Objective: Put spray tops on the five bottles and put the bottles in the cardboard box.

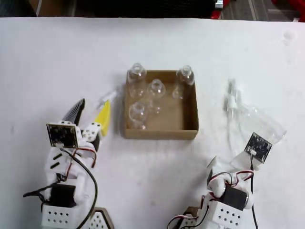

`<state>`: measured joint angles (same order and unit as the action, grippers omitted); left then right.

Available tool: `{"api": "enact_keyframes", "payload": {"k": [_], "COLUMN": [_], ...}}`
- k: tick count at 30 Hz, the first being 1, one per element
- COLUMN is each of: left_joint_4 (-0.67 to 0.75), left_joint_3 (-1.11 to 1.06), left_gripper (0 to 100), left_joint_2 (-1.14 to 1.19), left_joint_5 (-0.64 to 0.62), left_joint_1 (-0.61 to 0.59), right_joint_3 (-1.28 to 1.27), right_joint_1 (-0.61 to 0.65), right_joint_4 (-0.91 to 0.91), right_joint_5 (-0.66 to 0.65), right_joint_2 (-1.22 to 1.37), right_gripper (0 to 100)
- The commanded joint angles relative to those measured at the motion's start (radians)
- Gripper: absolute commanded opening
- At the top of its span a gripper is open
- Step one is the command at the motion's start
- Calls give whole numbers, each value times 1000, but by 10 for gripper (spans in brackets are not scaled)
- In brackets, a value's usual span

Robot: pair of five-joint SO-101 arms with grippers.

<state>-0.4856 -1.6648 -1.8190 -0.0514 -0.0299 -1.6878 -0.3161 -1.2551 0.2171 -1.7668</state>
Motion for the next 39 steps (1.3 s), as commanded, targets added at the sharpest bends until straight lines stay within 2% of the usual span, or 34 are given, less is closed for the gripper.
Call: {"api": "enact_keyframes", "payload": {"k": [1,21,28,39], "left_joint_4": [23,21,23,26], "left_joint_3": [6,5,5,6], "left_gripper": [221,221,221,221], "left_joint_2": [-12,-12,-12,-12], "left_joint_5": [11,11,11,11], "left_joint_1": [5,5,7,5], "right_joint_3": [-5,-5,-5,-5], "right_joint_1": [-8,-8,44,44], "right_joint_4": [-5,-5,-5,-5], "right_joint_5": [8,8,6,11], "right_joint_2": [-5,-5,-5,-5], "right_gripper": [87,87,85,85]}}
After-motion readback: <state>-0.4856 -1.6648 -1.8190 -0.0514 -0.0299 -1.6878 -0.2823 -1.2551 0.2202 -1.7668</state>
